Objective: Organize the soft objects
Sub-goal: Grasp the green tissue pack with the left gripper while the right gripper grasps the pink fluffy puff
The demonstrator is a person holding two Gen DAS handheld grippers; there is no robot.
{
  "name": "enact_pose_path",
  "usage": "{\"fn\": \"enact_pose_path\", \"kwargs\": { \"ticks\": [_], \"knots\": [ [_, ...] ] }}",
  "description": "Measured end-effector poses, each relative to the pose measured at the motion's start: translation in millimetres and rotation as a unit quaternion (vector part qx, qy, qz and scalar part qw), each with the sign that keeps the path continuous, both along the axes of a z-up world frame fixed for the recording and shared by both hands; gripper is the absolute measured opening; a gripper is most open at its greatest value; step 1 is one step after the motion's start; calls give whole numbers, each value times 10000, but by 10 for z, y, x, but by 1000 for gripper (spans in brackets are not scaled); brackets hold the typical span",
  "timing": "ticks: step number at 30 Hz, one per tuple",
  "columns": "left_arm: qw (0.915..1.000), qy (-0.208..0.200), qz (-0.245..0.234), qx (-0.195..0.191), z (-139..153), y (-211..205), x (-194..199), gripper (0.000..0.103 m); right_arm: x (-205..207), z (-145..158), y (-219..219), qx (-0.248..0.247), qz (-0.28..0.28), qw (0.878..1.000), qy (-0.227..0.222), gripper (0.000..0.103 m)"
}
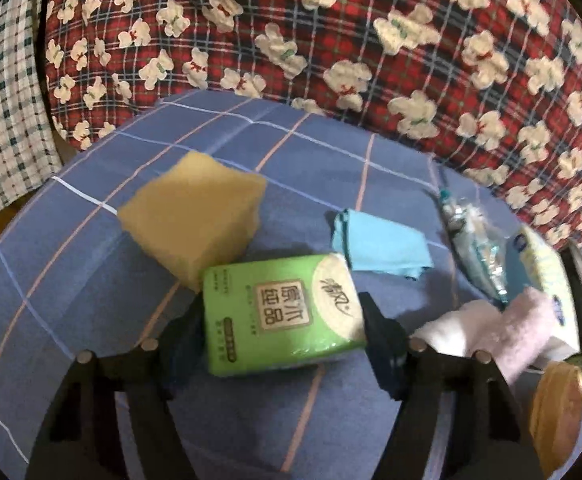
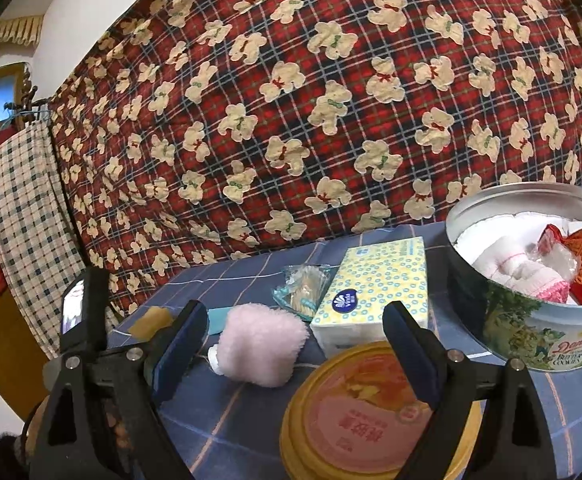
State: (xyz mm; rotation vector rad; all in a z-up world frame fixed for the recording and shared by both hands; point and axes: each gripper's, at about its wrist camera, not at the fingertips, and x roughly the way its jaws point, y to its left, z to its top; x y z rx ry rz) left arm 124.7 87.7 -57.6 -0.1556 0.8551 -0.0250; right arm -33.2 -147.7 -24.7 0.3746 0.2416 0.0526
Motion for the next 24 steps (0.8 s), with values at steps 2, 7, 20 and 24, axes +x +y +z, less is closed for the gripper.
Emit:
{"fn": "enact_pose_path", "kwargs": {
  "ticks": [2, 7, 20, 24],
  "knots": [
    [9998, -117, -64, -156, 29, 12, -42, 71, 10, -3, 8, -25, 0, 10000, 66, 91],
    [9926, -1210, -138, -34, 300, -99, -343, 71, 101, 0, 129, -169, 201, 9991, 318, 91],
    [9708, -2319, 619, -54, 628, 178, -579, 71, 670, -81, 586, -12, 613, 9912, 1171, 85],
    [9690, -2344, 783, -59, 625, 241, -604, 72, 845, -93, 699, -325, 437, 9884, 1418, 82]
  ]
}}
